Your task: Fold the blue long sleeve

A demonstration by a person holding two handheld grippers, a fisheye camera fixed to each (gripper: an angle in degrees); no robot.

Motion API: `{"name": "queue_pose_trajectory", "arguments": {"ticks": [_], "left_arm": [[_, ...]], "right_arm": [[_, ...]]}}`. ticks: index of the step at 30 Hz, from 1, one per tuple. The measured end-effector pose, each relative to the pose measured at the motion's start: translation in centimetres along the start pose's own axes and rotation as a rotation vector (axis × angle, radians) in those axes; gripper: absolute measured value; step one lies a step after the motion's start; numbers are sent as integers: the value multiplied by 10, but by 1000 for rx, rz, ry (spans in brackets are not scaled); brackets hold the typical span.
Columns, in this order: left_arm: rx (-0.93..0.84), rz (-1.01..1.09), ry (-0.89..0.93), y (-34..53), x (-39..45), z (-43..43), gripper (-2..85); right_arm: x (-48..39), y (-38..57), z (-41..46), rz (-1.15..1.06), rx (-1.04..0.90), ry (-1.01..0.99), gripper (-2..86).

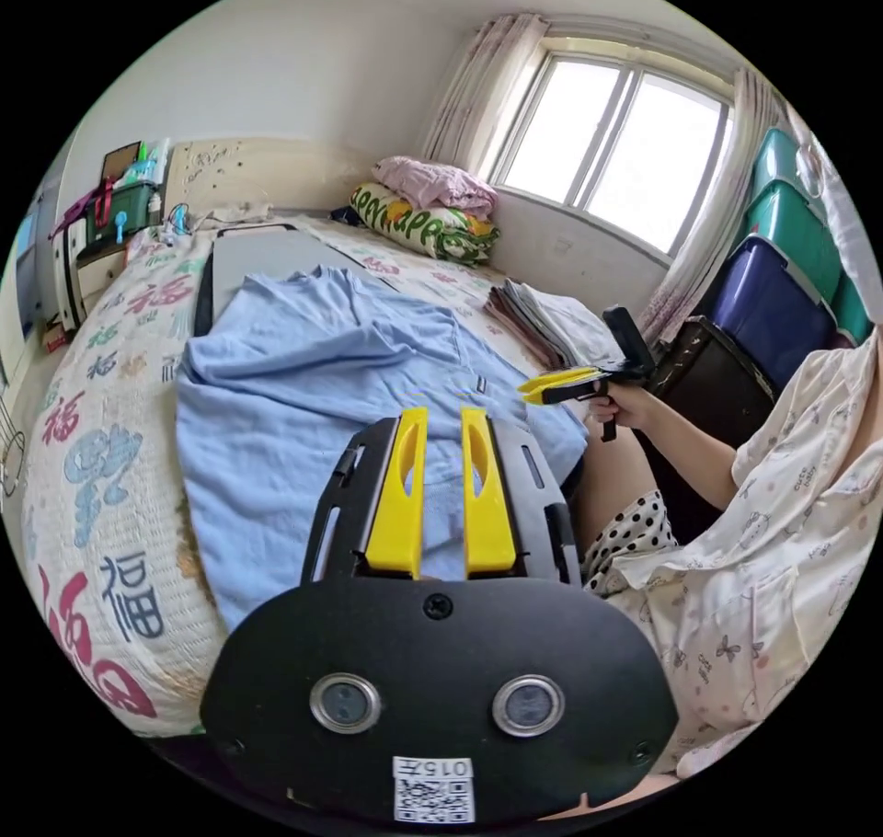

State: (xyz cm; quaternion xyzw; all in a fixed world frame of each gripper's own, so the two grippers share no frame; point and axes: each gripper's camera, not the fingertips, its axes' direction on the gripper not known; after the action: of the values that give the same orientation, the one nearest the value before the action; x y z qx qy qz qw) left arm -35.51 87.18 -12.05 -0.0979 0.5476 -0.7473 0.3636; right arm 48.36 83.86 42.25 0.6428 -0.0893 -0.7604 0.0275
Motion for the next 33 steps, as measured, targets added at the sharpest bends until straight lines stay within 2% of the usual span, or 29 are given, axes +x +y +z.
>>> {"name": "queue_pose_trajectory", "arguments": {"ticks": [5, 8, 12, 15, 17, 24, 27, 31, 33], "left_arm": [[-42, 17, 55, 24, 55, 25, 79], [-34, 31, 76, 30, 86, 34, 81], [-29, 43, 114, 43, 125, 34, 83], [-43, 48, 111, 56, 147, 30, 83], [-61, 45, 99, 62, 157, 29, 85], [-10, -28, -26, 77, 190, 17, 137], [5, -57, -81, 78, 207, 20, 174], [71, -96, -132, 85, 221, 12, 182], [100, -100, -249, 95, 222, 8, 168]], "right_arm": [[-17, -3, 4, -65, -3, 105, 99], [-9, -8, -8, -49, 17, 59, 76], [16, 1, -23, 22, 73, 99, 94], [29, 11, -15, 29, 3, 81, 85], [30, 19, -21, 8, 37, 109, 71], [37, 33, -66, -65, 182, -97, 49], [31, 27, -77, -152, 185, -193, 31], [21, 23, -80, -286, 179, -332, 1], [25, 23, -76, -341, 146, -301, -2]]}}
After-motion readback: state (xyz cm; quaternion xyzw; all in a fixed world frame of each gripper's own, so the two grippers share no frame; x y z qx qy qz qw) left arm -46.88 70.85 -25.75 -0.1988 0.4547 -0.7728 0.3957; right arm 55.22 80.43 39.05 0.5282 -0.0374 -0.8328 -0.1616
